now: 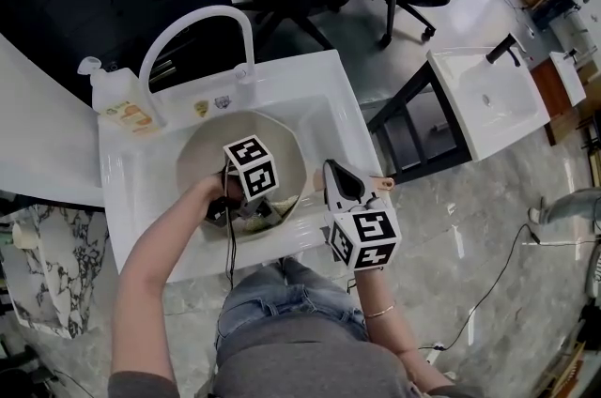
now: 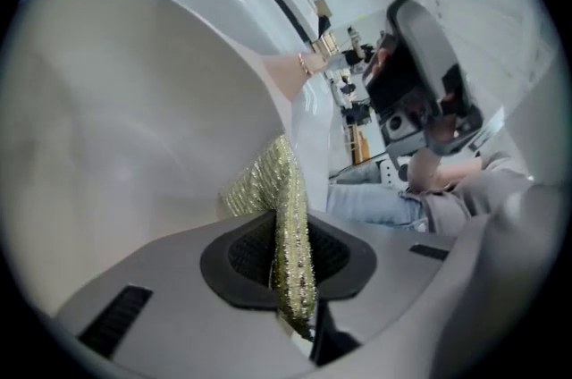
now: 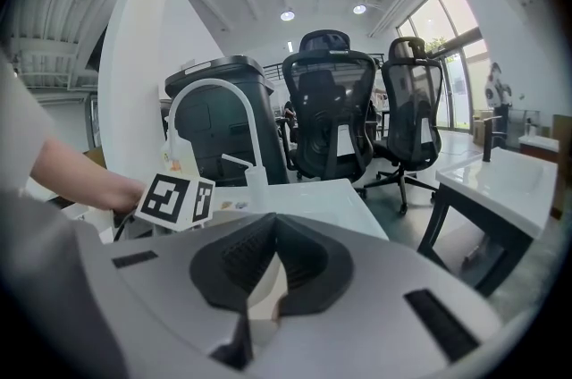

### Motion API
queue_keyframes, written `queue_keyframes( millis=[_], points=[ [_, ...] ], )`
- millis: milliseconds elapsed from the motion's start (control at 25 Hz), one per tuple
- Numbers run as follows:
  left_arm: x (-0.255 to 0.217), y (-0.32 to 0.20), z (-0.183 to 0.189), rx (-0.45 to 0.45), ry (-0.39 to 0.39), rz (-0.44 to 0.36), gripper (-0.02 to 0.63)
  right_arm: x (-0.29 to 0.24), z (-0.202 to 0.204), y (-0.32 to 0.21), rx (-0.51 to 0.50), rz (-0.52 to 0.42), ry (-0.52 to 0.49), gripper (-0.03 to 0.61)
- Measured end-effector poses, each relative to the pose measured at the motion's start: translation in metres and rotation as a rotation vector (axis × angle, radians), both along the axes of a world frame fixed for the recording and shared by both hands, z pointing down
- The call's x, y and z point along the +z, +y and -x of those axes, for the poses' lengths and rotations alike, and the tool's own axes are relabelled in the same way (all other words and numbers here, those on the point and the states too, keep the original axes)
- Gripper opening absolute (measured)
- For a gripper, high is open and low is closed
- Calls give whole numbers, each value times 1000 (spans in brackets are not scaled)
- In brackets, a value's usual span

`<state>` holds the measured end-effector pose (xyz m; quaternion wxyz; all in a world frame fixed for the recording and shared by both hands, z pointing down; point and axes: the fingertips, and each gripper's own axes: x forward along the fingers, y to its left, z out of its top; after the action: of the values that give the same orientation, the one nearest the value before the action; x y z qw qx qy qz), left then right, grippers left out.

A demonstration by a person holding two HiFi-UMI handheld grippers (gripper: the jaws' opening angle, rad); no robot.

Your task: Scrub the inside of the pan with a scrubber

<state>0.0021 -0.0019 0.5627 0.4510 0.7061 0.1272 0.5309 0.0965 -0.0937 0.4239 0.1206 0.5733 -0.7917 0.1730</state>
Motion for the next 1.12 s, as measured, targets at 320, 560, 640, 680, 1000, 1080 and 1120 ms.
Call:
queue_keyframes(
  millis=[320,560,640,680,1000,1080,1120],
  points=[
    [-16,-31,-33,-297,176,69,63,2,10,-9,-32,6,4,11],
    [-25,-65,-47,-588,319,105,63,3,19,-19,-57,10,9,11],
    [-26,-73,-48,-672,357,102,63,3,21,-22,-64,10,10,11],
    [-26,-76,-48,-706,372,99,63,3,22,-24,-66,10,11,11],
    [-30,-99,-48,-928,446,18,63,3,29,-36,-77,13,2,11],
    [-29,-110,-42,-1026,458,-16,63,3,32,-38,-83,12,2,11],
    [-28,-115,-37,-1074,463,-42,64,3,33,-39,-85,12,3,11]
  ],
)
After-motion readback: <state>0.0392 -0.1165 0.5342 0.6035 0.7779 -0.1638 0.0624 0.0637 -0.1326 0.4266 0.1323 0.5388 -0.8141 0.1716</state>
